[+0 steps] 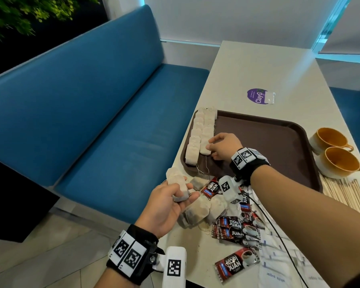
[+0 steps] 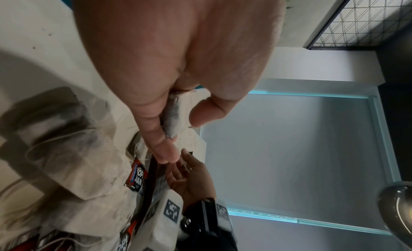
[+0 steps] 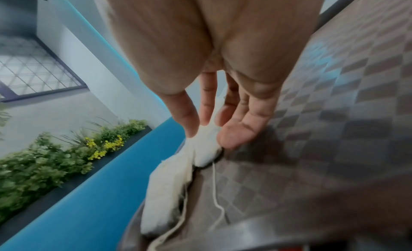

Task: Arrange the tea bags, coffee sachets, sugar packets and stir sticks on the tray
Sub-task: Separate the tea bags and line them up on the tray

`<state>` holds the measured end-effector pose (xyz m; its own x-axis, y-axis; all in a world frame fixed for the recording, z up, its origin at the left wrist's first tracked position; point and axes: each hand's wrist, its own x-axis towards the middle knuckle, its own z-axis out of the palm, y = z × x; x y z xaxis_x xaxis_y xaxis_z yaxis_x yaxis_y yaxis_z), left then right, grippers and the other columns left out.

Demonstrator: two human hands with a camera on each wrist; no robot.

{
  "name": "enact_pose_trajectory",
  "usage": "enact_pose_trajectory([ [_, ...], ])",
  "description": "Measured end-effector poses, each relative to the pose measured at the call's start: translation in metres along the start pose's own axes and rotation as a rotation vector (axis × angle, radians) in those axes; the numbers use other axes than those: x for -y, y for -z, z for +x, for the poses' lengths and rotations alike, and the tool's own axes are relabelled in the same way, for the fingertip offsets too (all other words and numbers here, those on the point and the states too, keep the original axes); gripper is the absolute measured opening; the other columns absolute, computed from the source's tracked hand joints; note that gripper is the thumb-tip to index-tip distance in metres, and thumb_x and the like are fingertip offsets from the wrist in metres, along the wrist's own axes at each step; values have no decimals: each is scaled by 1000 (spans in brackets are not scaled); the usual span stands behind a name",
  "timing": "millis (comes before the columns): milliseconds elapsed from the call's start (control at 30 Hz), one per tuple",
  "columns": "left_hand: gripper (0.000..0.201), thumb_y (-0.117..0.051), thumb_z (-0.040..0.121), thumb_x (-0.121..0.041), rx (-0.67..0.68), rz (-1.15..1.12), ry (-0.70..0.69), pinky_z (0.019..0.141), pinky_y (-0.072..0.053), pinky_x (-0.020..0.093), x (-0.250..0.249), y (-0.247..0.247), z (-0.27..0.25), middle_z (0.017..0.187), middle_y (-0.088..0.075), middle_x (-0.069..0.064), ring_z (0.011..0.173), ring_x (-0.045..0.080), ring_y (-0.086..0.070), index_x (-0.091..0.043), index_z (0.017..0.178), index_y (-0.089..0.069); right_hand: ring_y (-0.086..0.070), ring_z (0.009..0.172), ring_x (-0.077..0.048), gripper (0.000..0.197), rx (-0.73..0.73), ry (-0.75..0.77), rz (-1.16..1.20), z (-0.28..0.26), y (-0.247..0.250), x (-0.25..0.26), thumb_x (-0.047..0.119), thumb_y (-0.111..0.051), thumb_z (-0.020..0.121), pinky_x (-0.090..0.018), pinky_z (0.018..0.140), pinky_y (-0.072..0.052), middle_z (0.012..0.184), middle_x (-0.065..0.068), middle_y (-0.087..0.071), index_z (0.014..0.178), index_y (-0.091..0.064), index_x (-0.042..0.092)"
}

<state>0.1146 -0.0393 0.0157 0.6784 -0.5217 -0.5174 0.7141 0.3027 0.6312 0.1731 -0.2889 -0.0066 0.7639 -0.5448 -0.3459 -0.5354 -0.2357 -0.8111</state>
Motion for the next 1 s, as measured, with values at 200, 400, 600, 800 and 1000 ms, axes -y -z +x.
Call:
enact_pose_trajectory([
  [200,38,-31,92,19,37,-42,-19,91,-60,45,0,-1,-5,120,-62,35,106,44,-70,15,124,-53,-66,80,-12,8,-101,188,-32,-51,14,11,17,-74,87,-28,73,-52,89,2,-70,92,-73,24],
  [400,32,-41,98,14,138,10,-43,90,-60,41,3,-8,-14,121,-66,33,110,45,-68,12,127,-54,-64,67,-10,8,147,246,137,-139,13,9,15,-77,88,-30,67,-59,83,-7,-70,96,-75,15],
  [600,27,-52,98,4,249,143,-42,84,-61,40,5,-17,-26,118,-67,32,100,43,-71,12,122,-61,-66,63,-10,16,191,250,317,-189,12,-13,16,-79,88,-13,52,-48,84,-10,-69,100,-73,7],
  [800,37,-66,86,-1,247,272,-44,80,-62,39,15,-24,-32,109,-72,27,95,41,-73,10,121,-63,-60,60,-13,10,154,319,404,-204,19,-30,11,-80,86,-17,54,-47,73,-10,-66,91,-74,4],
  [1000,43,-71,81,-6,239,284,-25,79,-63,37,22,-28,-34,107,-74,22,87,31,-74,7,122,-64,-64,68,-16,9,56,305,404,-200,33,-41,14,-79,87,-33,63,-55,79,-16,-72,85,-74,7],
])
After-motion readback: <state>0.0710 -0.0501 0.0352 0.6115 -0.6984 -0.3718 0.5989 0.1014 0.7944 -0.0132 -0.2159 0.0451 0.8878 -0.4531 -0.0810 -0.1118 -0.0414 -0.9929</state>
